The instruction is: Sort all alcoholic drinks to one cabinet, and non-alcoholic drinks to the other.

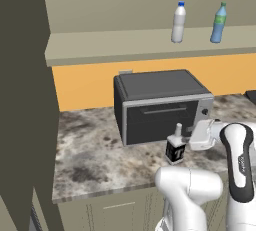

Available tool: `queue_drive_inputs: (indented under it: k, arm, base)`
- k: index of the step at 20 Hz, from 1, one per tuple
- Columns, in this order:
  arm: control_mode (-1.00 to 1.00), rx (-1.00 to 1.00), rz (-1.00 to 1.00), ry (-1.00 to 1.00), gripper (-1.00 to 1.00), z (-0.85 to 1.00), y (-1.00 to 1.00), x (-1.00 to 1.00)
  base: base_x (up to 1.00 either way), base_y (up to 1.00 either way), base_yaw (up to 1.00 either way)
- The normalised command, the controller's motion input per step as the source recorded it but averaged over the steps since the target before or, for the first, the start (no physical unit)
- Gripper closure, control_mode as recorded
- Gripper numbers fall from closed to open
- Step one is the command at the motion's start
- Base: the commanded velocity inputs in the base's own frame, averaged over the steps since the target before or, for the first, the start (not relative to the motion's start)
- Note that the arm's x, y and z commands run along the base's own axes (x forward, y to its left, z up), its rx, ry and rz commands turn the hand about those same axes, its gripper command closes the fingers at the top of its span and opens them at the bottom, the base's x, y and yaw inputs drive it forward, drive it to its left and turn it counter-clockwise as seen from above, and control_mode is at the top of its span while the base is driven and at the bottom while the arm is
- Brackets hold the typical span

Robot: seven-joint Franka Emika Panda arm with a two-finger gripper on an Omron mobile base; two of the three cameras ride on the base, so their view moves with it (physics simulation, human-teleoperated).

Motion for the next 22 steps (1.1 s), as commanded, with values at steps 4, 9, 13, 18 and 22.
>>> queue_drive_inputs:
  k: [4,9,13,18,22]
  arm:
    - [-1.00,0.04,0.00,0.00,-1.00,-0.21,-0.04,0.27]
    - [-1.00,0.04,0.00,0.00,-1.00,-0.16,-0.03,0.26]
    - [-1.00,0.03,0.00,0.00,-1.00,-0.13,0.00,0.30]
    - [-1.00,0.03,0.00,0.00,-1.00,-0.18,0.00,0.27]
    - [-1.00,0.01,0.00,0.00,-1.00,-0.24,0.00,0.13]
  base:
    - [0.00,0.00,0.00]
    - [0.00,0.00,0.00]
    - [0.00,0.00,0.00]
    - [0.00,0.00,0.00]
    - [0.00,0.00,0.00]
